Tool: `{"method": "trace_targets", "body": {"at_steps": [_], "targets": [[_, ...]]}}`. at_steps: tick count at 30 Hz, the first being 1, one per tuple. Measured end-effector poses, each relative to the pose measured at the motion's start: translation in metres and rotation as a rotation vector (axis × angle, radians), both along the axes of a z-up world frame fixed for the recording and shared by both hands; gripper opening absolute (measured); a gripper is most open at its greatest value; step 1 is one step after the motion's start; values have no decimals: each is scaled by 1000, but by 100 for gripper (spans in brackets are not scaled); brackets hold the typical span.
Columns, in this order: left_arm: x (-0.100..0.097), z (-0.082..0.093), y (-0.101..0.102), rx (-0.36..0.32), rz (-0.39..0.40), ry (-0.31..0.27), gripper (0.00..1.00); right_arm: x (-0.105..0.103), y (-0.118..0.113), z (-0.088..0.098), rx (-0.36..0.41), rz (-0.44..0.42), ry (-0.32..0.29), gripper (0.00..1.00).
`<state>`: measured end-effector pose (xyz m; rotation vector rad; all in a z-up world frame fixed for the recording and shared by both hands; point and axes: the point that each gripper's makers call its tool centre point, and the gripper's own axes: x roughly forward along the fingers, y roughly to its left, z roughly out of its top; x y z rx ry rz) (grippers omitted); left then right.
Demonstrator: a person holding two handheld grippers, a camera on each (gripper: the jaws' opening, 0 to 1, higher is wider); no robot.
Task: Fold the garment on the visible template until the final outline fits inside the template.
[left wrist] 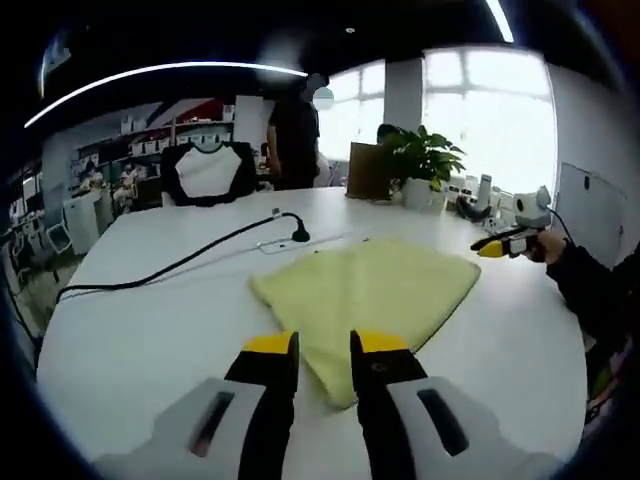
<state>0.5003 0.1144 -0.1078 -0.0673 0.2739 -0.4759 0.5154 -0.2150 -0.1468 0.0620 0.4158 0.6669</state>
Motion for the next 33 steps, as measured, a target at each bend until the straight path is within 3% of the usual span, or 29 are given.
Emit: {"method": "trace_targets", "body": {"at_steps": [2,5,8,11,15,18,24,26,30,33], "targets": [[0,6,-6,-17,24,-25,22,3,5,6,7,-54,-20,20],[6,9,-11,-7,89,-71,21,-2,29,14,-7,-64,-52,19],[10,9,-17,-53,146,-91,20,-2,52,21,-21,-50,-97,18],[12,0,-29,-128,186,-70,18,-2,72,20,-52,-47,-127,18],[13,-7,-43,-142,202,-69,14,-1,95,17,-33,-46,-128,16],[15,-12,-59,-167,218,-46,9,0,109,10,-63,-60,-152,13],[15,-24,-110,-146,130,-16,1,0,132,-8,-79,-50,-123,3],[15,-31,-134,-116,66,2,1,0,136,-13,-94,-40,-122,0],[16,-40,-154,-85,36,24,1,0,133,-22,-140,-39,-125,0],[17,-54,-162,-47,19,78,1,0,133,-26,-149,-27,-125,0]]}}
